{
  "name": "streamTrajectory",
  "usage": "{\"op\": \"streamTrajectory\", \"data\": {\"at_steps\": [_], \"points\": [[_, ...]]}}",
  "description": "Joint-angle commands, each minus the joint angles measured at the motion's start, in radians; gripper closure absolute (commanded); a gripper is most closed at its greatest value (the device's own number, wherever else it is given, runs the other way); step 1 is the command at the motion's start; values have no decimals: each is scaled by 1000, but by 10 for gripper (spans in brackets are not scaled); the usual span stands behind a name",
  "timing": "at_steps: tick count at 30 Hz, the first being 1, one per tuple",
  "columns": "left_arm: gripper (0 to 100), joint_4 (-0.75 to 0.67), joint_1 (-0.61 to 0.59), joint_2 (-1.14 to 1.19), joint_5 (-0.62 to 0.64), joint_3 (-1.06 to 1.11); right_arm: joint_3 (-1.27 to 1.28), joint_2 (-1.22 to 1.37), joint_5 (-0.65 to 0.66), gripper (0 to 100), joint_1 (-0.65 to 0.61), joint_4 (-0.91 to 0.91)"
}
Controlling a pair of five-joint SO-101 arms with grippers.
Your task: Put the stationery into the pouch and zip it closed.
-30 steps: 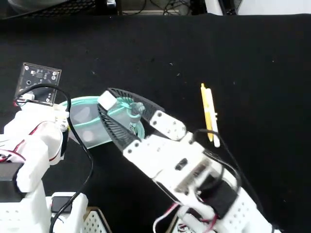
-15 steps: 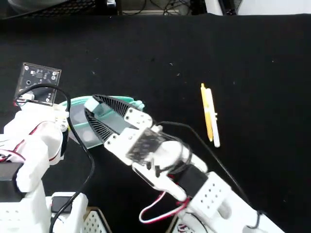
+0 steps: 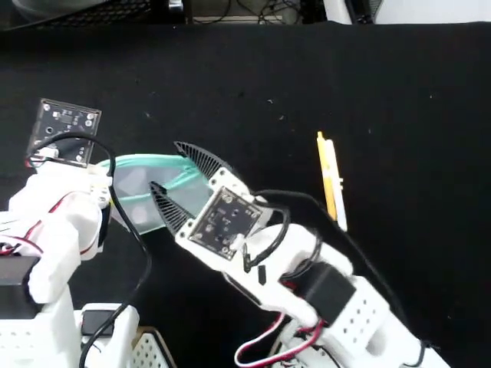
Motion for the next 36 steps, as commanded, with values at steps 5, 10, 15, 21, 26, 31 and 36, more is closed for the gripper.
{"op": "streamTrajectory", "data": {"at_steps": [5, 10, 15, 21, 26, 31, 36], "points": [[967, 5, -13, 12, -5, 117, -302, 4, 0, 812, 5, 153], [967, 5, -13, 12, -5, 117, -479, 4, 3, 814, 245, 305], [967, 6, -13, 12, -5, 117, -389, 30, -3, 815, 661, 364], [967, 8, -8, 12, -5, 117, -99, 265, 5, 812, 913, 269], [967, 9, -8, 12, -5, 117, -65, 581, 32, 814, 939, 130], [967, 5, -8, 12, -6, 143, -239, 888, 46, 814, 934, 101], [967, 5, -8, 12, -6, 137, -452, 1164, 104, 815, 936, 103]]}}
